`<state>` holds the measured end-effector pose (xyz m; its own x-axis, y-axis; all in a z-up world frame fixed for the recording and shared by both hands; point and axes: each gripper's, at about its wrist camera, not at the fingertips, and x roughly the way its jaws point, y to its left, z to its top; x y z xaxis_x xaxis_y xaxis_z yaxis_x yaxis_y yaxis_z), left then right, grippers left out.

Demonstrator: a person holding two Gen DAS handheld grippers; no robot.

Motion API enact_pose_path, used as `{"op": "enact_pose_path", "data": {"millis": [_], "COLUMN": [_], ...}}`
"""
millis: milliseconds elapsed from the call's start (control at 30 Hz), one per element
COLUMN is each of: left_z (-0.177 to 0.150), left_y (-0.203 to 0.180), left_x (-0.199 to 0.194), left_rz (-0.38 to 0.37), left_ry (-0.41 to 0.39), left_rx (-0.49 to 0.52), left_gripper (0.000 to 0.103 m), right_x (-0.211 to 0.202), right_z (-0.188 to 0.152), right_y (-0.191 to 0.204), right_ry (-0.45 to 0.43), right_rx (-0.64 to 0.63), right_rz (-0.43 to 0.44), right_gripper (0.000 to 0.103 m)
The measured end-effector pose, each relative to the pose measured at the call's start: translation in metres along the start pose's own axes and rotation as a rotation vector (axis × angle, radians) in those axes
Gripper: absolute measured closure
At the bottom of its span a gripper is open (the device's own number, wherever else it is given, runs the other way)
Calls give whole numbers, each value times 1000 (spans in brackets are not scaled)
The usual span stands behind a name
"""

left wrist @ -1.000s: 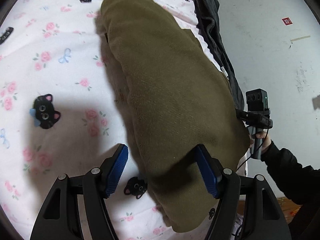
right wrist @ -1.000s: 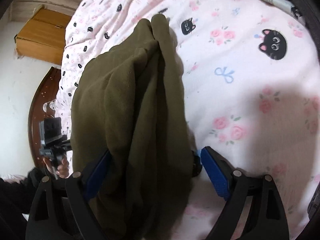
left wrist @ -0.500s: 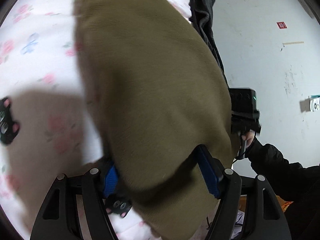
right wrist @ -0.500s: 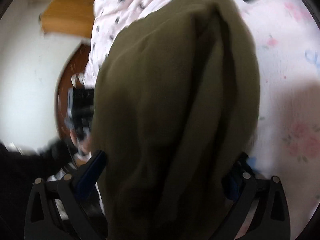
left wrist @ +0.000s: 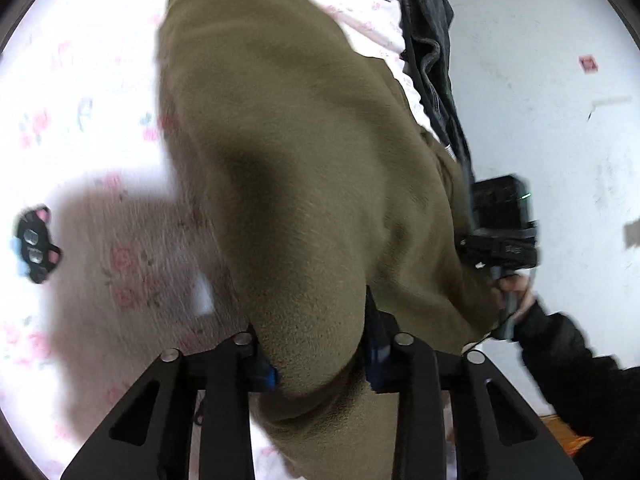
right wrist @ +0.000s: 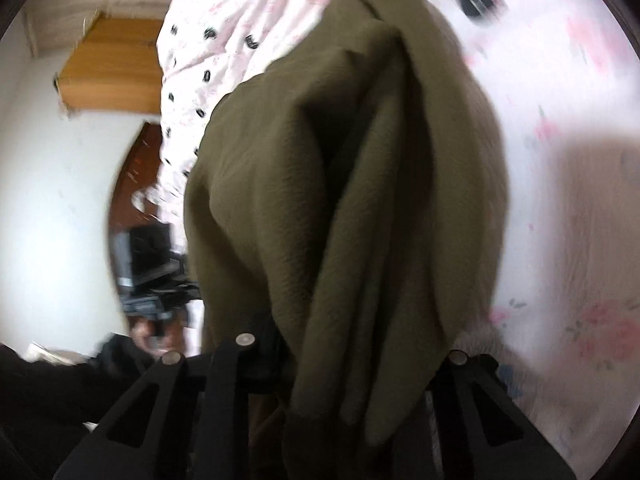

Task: Fold clothes
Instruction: 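Lift the folded sweatshirt with both grippers and place it on the pillow end of the bed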

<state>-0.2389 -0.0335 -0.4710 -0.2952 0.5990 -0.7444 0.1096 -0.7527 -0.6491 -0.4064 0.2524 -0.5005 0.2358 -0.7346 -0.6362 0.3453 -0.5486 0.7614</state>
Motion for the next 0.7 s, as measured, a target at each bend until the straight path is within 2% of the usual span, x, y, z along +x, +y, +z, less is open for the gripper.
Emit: {"op": "enact_pose_path", "data": {"millis": [100, 267, 467, 700], "left_z": [-3, -13, -35, -83], "left_y": [-21, -42, -45, -32], "left_x": [-13, -38, -97, -197], "left_rz": [49, 70, 82, 121], "left_ry": [-21, -63, -117, -214], "left_rx": [44, 56, 23, -47], "left_gripper": [79, 80, 80, 80], "right_x": [-13, -30, -35, -4], "right_z": [-1, -3, -12, -22], "right_y": [33, 72, 121, 230], "right_ry": [-25, -38, -15, 62], "right_rx": [-116, -172, -205, -295], "right_rz": [-81, -63, -18, 30], "right_gripper": [81, 81, 81, 81]}}
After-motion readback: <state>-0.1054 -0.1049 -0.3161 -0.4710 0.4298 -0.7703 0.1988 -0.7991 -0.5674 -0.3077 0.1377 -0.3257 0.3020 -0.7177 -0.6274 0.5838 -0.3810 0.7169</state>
